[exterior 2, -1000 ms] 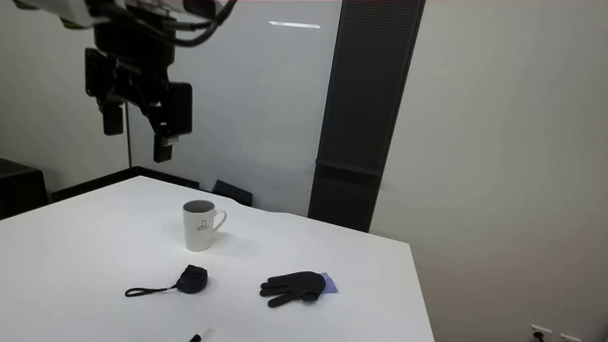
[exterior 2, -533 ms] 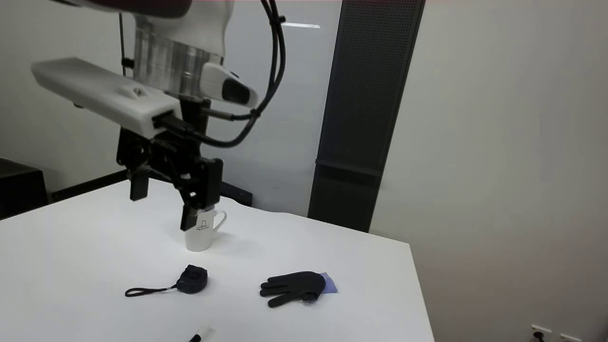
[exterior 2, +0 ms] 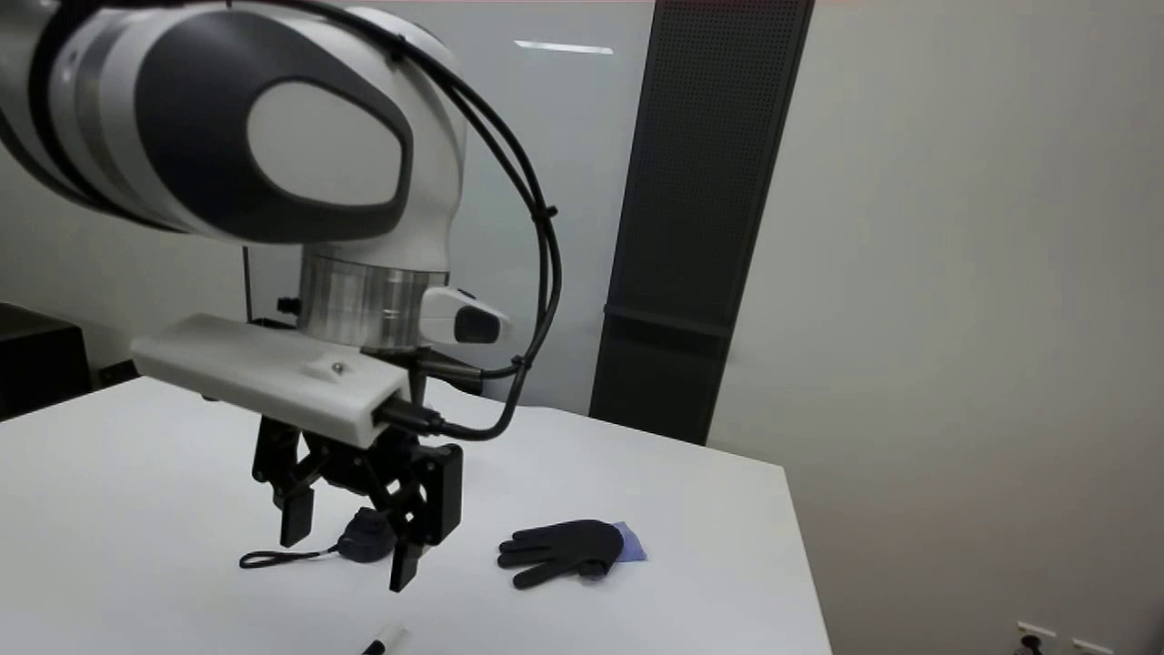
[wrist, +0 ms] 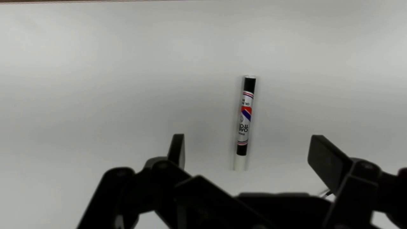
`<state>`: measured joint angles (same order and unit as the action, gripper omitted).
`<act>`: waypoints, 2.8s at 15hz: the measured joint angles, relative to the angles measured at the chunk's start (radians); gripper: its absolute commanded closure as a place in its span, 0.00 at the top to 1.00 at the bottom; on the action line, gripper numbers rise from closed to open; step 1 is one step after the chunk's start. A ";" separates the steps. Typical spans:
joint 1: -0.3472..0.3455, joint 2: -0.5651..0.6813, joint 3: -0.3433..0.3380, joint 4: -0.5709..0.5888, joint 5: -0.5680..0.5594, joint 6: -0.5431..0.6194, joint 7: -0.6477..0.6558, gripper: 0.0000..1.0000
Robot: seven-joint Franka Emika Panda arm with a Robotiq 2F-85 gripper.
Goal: Put the marker in the mug
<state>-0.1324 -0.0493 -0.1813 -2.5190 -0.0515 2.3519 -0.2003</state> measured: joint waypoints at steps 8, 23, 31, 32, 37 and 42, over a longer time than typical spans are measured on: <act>0.003 0.084 0.019 -0.039 -0.017 0.223 0.024 1.00; 0.001 0.122 0.019 -0.055 -0.061 0.265 0.025 1.00; 0.009 0.226 0.023 -0.093 -0.051 0.393 0.033 1.00; 0.014 0.235 0.024 -0.101 -0.054 0.409 0.040 1.00; 0.049 0.270 0.028 -0.144 -0.061 0.491 0.080 1.00; 0.057 0.304 0.048 -0.175 -0.025 0.576 0.104 1.00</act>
<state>-0.0751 0.2543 -0.1330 -2.6944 -0.0763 2.9274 -0.0961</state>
